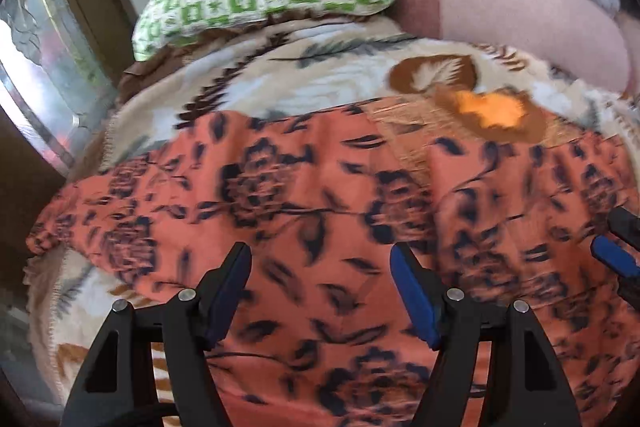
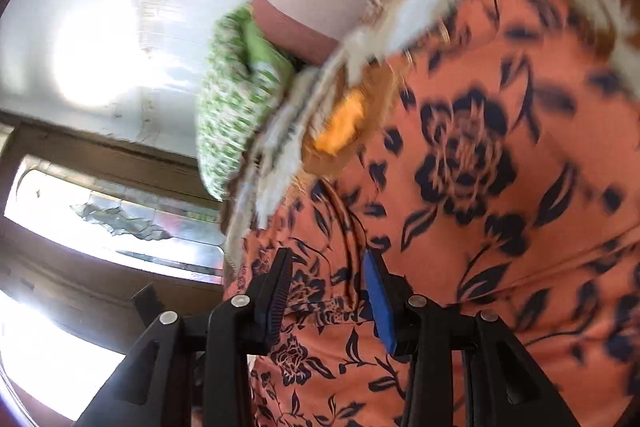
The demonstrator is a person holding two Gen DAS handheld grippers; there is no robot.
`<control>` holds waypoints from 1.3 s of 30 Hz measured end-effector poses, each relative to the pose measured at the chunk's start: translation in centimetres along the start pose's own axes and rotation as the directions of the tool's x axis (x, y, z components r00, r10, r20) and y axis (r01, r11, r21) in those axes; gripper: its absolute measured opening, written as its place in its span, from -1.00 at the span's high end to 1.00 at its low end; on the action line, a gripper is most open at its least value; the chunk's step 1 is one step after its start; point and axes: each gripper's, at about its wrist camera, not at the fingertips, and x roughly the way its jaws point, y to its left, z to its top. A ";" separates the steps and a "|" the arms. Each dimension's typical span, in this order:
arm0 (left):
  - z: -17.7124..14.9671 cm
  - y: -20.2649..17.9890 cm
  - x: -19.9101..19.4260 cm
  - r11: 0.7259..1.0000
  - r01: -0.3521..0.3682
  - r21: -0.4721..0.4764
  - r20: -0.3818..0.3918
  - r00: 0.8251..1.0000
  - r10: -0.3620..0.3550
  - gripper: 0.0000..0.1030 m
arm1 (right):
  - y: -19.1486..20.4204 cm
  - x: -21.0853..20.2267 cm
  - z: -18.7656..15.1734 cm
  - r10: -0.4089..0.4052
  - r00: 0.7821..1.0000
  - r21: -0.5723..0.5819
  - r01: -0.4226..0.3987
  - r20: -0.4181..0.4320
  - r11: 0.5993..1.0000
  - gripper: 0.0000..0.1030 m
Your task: Fold small clothes
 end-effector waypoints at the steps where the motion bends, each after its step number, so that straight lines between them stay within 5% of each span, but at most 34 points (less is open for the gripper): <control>1: -0.1 0.5 0.4 1.000 -0.028 -0.006 -0.006 1.000 0.028 -0.41 | -0.3 1.4 -0.2 0.001 1.000 0.026 0.000 -0.027 1.000 0.21; 4: -0.1 3.3 1.0 0.996 -0.058 -0.071 -0.030 0.998 0.056 -0.41 | -1.2 5.3 -0.4 -0.026 0.995 0.132 0.040 -0.101 0.991 0.20; 8: 0.1 7.3 1.5 0.978 -0.096 -0.187 -0.060 0.994 0.086 -0.41 | 0.9 7.9 -0.5 0.041 0.994 0.213 -0.018 -0.103 0.977 0.20; 11: 0.1 10.0 1.2 0.957 -0.110 -0.267 -0.056 0.994 0.098 -0.41 | 5.1 9.9 -0.7 0.292 0.946 0.254 -0.252 -0.137 0.934 0.20; 13: 0.1 10.8 0.8 0.949 -0.108 -0.295 -0.049 0.994 0.098 -0.41 | 9.0 9.1 -0.5 0.416 0.904 0.174 -0.395 -0.103 0.902 0.18; 15: 0.1 11.2 0.6 0.947 -0.101 -0.305 -0.041 0.995 0.092 -0.41 | 11.8 8.1 -0.4 0.482 0.867 0.097 -0.473 -0.124 0.876 -0.19; 16: 0.1 11.3 0.4 0.948 -0.090 -0.306 -0.034 0.996 0.083 -0.41 | 12.3 7.5 -0.4 0.455 0.882 0.062 -0.451 -0.125 0.890 -0.26; 19: 0.4 10.6 -0.1 0.953 -0.049 -0.300 -0.002 0.999 0.051 -0.42 | 11.0 5.5 0.2 0.202 0.977 -0.074 -0.206 -0.062 0.976 -0.27; 21: 0.7 9.1 -0.3 0.964 0.010 -0.267 0.017 1.000 -0.005 -0.45 | 8.2 4.1 0.7 0.027 0.999 -0.083 -0.028 -0.018 0.996 -0.24; 23: 1.0 7.2 0.2 0.971 0.085 -0.225 0.004 0.996 -0.086 -0.47 | 5.3 2.2 1.3 -0.100 0.994 -0.083 0.104 0.046 0.991 -0.03; 25: 1.0 5.3 1.4 0.977 0.102 -0.189 -0.034 0.993 -0.110 -0.47 | 2.2 0.0 2.0 -0.264 0.958 -0.087 0.274 0.113 0.958 0.19; 29: 0.6 1.9 4.7 0.997 0.008 -0.073 -0.124 0.992 -0.017 -0.56 | -3.8 -1.6 3.4 -0.427 0.898 -0.020 0.431 0.102 0.902 0.46; 31: 0.9 2.0 4.3 0.997 -0.012 -0.076 -0.115 0.993 0.003 -0.67 | -5.2 -2.5 3.8 -0.397 0.913 0.007 0.398 0.093 0.917 0.55; 34: 1.1 4.0 2.3 0.985 0.087 -0.149 -0.068 0.993 -0.098 -0.67 | -3.4 -2.9 3.4 -0.406 0.908 -0.046 0.412 0.099 0.910 0.47; 36: 0.8 6.2 0.6 0.972 0.113 -0.205 -0.020 0.993 -0.120 -0.67 | -1.8 -3.3 1.9 -0.361 0.927 -0.101 0.371 0.104 0.923 0.47; 39: -0.4 12.2 -1.4 0.927 0.126 -0.353 0.033 0.992 -0.122 -0.67 | -0.4 -3.3 -1.2 -0.280 0.956 -0.162 0.290 0.083 0.943 0.47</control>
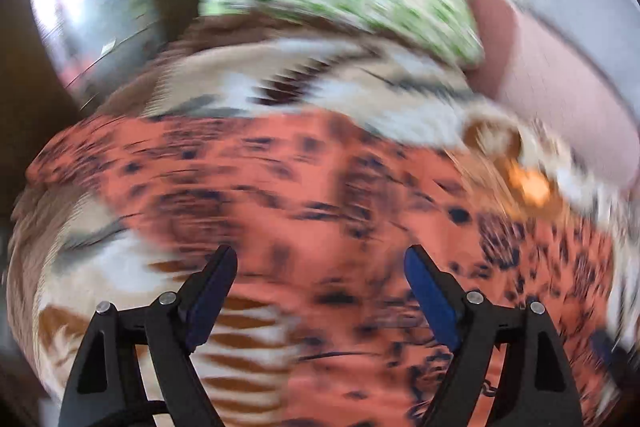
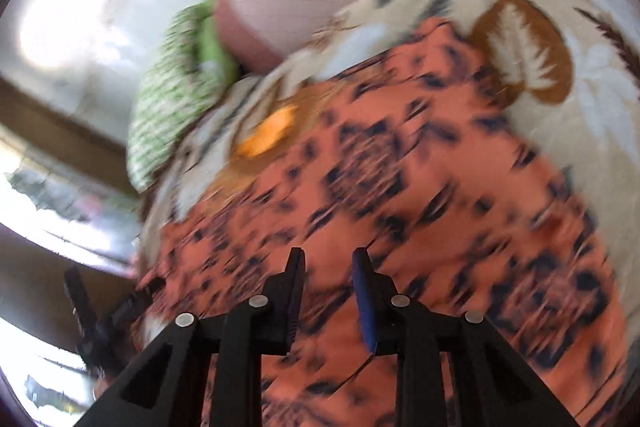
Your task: Fold small clothes
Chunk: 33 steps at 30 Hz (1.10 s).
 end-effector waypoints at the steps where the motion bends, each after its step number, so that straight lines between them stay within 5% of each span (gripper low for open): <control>1: 0.3 3.2 -1.0 0.997 -0.003 -0.075 0.017 1.000 0.004 -0.67 | 0.2 -0.3 -0.9 0.013 1.000 -0.018 -0.013 -0.002 1.000 0.47; 6: 1.4 15.5 -3.7 0.959 -0.105 -0.263 0.027 0.993 0.116 -0.67 | 1.7 3.2 -3.3 0.026 0.994 -0.050 -0.031 -0.108 0.998 0.47; 11: 2.7 24.7 -2.9 0.899 -0.108 -0.424 -0.024 0.994 0.108 -0.67 | 3.5 4.2 -4.1 0.037 0.991 -0.123 -0.052 -0.125 0.991 0.47; 14: 3.7 26.5 -1.4 0.879 -0.062 -0.473 -0.037 0.998 0.051 -0.67 | 3.4 4.7 -4.0 0.053 0.992 -0.102 -0.065 -0.116 0.993 0.47; 16: 4.5 27.4 0.7 0.839 -0.005 -0.544 -0.060 0.998 -0.033 -0.67 | 3.6 5.2 -3.8 0.049 0.992 -0.093 -0.061 -0.119 0.994 0.47; 23: 6.1 27.7 6.9 0.738 0.039 -0.674 -0.091 0.987 -0.135 -0.64 | 3.7 5.0 -2.7 0.030 0.994 -0.115 -0.042 -0.108 0.992 0.47; 25: 6.4 27.5 8.1 0.719 0.075 -0.692 -0.058 0.986 -0.158 -0.36 | 3.7 5.0 -2.5 0.024 0.994 -0.120 -0.036 -0.103 0.992 0.47; 28: 7.2 27.0 8.9 0.745 0.063 -0.665 -0.050 0.990 -0.128 0.06 | 3.7 5.2 -2.1 0.008 0.995 -0.129 -0.020 -0.096 0.991 0.47; 30: 7.8 27.1 9.5 0.745 0.070 -0.663 -0.051 0.989 -0.138 0.47 | 3.4 5.2 -1.9 0.008 0.995 -0.118 -0.019 -0.095 0.993 0.47; 33: 8.2 27.3 9.4 0.734 0.072 -0.676 -0.031 0.992 -0.126 0.80 | 3.3 5.2 -1.7 0.004 0.996 -0.114 -0.014 -0.087 0.993 0.47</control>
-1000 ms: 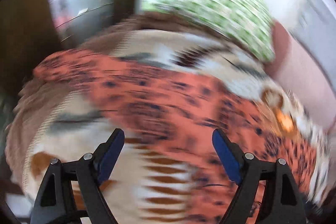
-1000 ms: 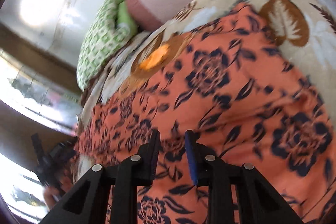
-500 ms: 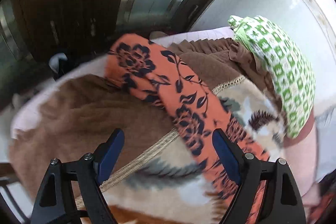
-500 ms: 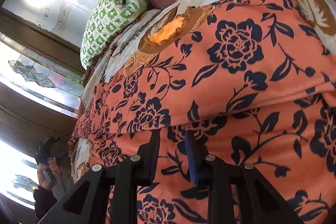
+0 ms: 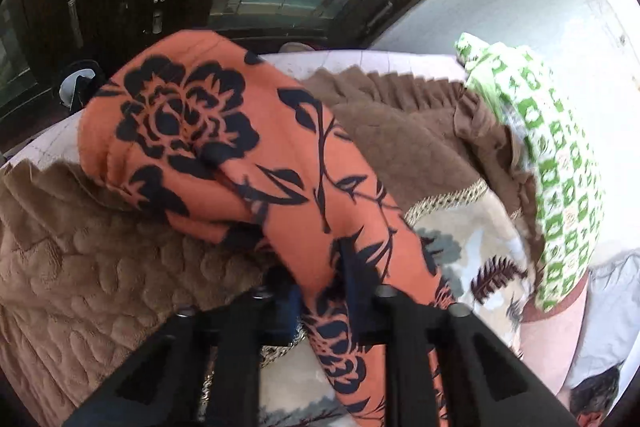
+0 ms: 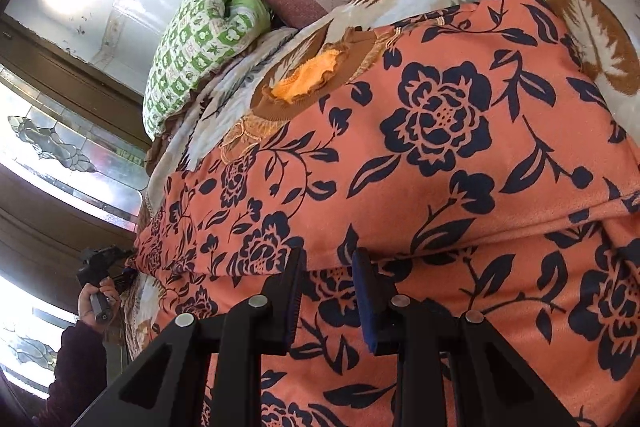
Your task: Fold small clothes
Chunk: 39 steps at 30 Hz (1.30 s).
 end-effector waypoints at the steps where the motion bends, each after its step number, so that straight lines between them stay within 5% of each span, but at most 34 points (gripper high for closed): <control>1: 0.0 -0.6 -0.5 1.000 -0.004 0.022 0.018 1.000 0.004 0.81 | 0.0 -0.1 0.1 -0.003 1.000 0.000 0.003 0.006 1.000 0.47; 6: -1.3 -7.0 -4.3 0.969 -0.014 0.246 0.098 0.995 -0.010 0.84 | -0.7 -1.4 0.7 -0.002 0.998 0.035 0.000 0.057 0.999 0.47; 11: -6.3 -16.7 -9.5 0.873 0.045 0.486 0.093 0.990 -0.103 0.84 | -2.4 -3.4 1.6 0.026 0.993 0.125 -0.041 0.118 0.991 0.47; 15: -13.3 -24.8 -12.4 0.737 0.077 0.671 0.047 0.988 -0.147 0.84 | -4.0 -5.4 2.4 0.026 0.984 0.192 -0.060 0.176 0.980 0.47; 16: -16.2 -27.4 -13.0 0.684 0.085 0.725 0.029 0.988 -0.154 0.84 | -4.5 -6.0 2.5 0.032 0.981 0.212 -0.074 0.192 0.974 0.47; 21: -28.8 -35.8 -13.5 0.490 0.180 0.853 -0.102 0.978 -0.182 0.84 | -7.3 -9.2 3.3 0.049 0.959 0.295 -0.134 0.280 0.946 0.47; 23: -33.3 -38.5 -12.7 0.435 0.222 0.873 -0.164 0.972 -0.168 0.83 | -8.4 -10.3 3.6 0.048 0.949 0.322 -0.152 0.311 0.935 0.47; 25: -38.3 -40.7 -11.6 0.355 0.254 0.900 -0.229 0.967 -0.109 0.29 | -9.5 -11.2 3.9 0.043 0.942 0.349 -0.165 0.333 0.923 0.46; 27: -41.2 -41.5 -11.3 0.309 0.272 0.911 -0.261 0.962 -0.077 -0.11 | -10.7 -11.9 4.1 0.035 0.939 0.381 -0.173 0.343 0.908 0.39; 29: -42.6 -41.4 -12.1 0.268 0.307 0.913 -0.285 0.951 -0.117 -0.16 | -12.0 -12.6 4.1 0.034 0.931 0.418 -0.196 0.363 0.887 -0.15; 30: -42.6 -41.2 -12.4 0.256 0.309 0.916 -0.282 0.949 -0.137 -0.22 | -12.7 -13.0 4.0 0.030 0.923 0.439 -0.210 0.383 0.874 -0.48; 33: -40.6 -39.5 -12.8 0.295 0.292 0.910 -0.247 0.952 -0.180 -0.41 | -13.5 -13.5 4.0 0.021 0.908 0.462 -0.232 0.418 0.856 -0.49; 39: -34.7 -32.6 -8.4 0.492 0.150 0.858 -0.110 0.988 -0.108 -0.42 | -11.5 -12.4 4.7 0.049 0.927 0.386 -0.203 0.373 0.900 -0.49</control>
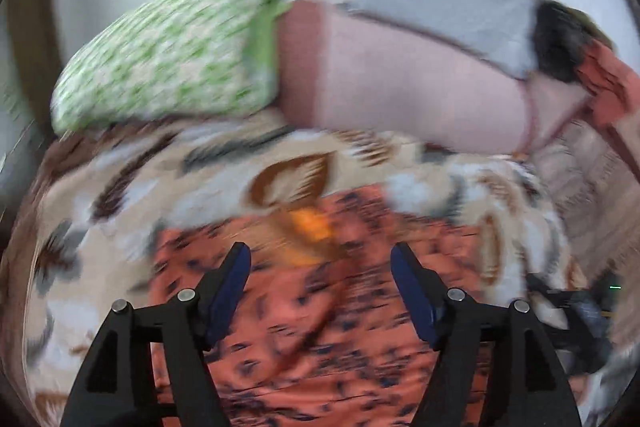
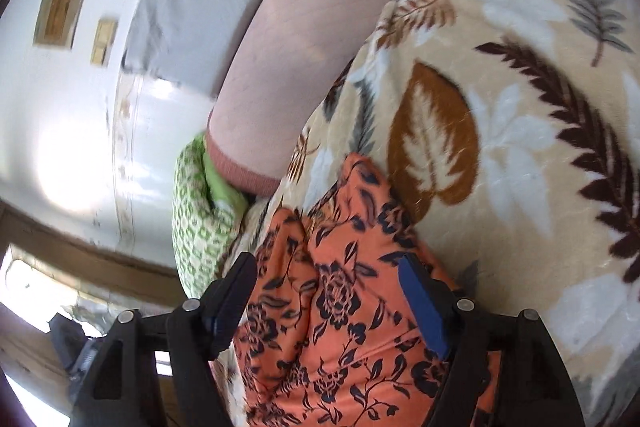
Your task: Fold small clothes
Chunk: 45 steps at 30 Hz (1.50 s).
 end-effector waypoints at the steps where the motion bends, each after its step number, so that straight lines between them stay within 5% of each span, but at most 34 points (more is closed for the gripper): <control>1: -0.9 1.5 0.7 0.999 -0.036 -0.032 -0.010 0.999 0.036 -0.42 | 0.5 0.3 -0.3 -0.005 1.000 -0.024 0.005 -0.010 1.000 -0.49; 7: -8.3 9.6 6.2 0.959 -0.164 -0.230 -0.129 0.982 0.137 -0.41 | 2.8 2.4 -2.5 -0.075 0.996 -0.190 0.064 -0.048 0.980 -0.49; 11: -10.5 11.7 7.6 0.942 -0.215 -0.259 -0.143 0.973 0.182 -0.41 | 4.5 4.3 -4.3 -0.153 0.986 -0.316 0.124 -0.071 0.941 -0.48; 18: -10.3 12.9 8.2 0.944 -0.169 -0.285 -0.153 0.980 0.129 -0.41 | 13.2 10.7 -5.2 -0.282 0.959 -0.548 0.242 0.011 0.801 -0.48; 20: -10.3 12.9 8.1 0.944 -0.167 -0.285 -0.154 0.980 0.126 -0.41 | 16.9 14.5 -5.8 -0.337 0.942 -0.628 0.263 0.002 0.732 -0.48; 23: -10.3 13.0 8.0 0.939 -0.164 -0.301 -0.153 0.981 0.122 -0.41 | 21.1 20.8 -7.8 -0.466 0.884 -0.750 0.295 -0.020 0.592 -0.48; 26: -10.3 13.0 7.9 0.940 -0.165 -0.300 -0.155 0.980 0.123 -0.41 | 22.1 27.4 -10.0 -0.642 0.765 -0.847 0.377 0.057 0.375 -0.47; 28: -10.3 13.1 7.8 0.940 -0.155 -0.304 -0.155 0.982 0.112 -0.41 | 20.7 30.5 -9.9 -0.738 0.667 -0.851 0.443 0.102 0.283 -0.35; 29: -10.3 13.2 7.8 0.939 -0.149 -0.310 -0.155 0.982 0.105 -0.41 | 19.8 31.2 -9.7 -0.763 0.638 -0.843 0.463 0.102 0.274 -0.12; 30: -10.3 13.4 7.7 0.937 -0.142 -0.319 -0.155 0.983 0.096 -0.41 | 18.8 31.7 -9.2 -0.787 0.610 -0.835 0.477 0.090 0.275 0.54; 31: -10.4 13.7 7.6 0.933 -0.133 -0.334 -0.153 0.984 0.085 -0.41 | 17.9 31.7 -8.5 -0.803 0.593 -0.826 0.481 0.060 0.294 0.67; 36: -10.5 14.0 7.4 0.925 -0.136 -0.354 -0.152 0.985 0.087 -0.41 | 21.1 24.3 -5.2 -0.642 0.766 -0.749 0.445 0.035 0.491 0.82; 37: -10.6 14.0 7.4 0.925 -0.140 -0.353 -0.151 0.984 0.091 -0.41 | 22.5 21.5 -4.0 -0.562 0.827 -0.718 0.407 0.027 0.565 0.82; 41: -11.0 14.1 7.1 0.922 -0.152 -0.357 -0.146 0.984 0.105 -0.41 | 24.9 11.0 -1.4 -0.203 0.974 -0.643 0.218 0.098 0.734 0.83; 43: -11.2 14.1 6.9 0.920 -0.158 -0.359 -0.142 0.983 0.113 -0.41 | 22.6 6.2 -0.5 0.034 0.991 -0.604 0.053 0.131 0.795 0.82; 45: -11.3 14.0 6.9 0.921 -0.173 -0.350 -0.142 0.981 0.130 -0.41 | 17.4 4.2 0.5 0.104 0.984 -0.537 -0.009 0.148 0.843 0.81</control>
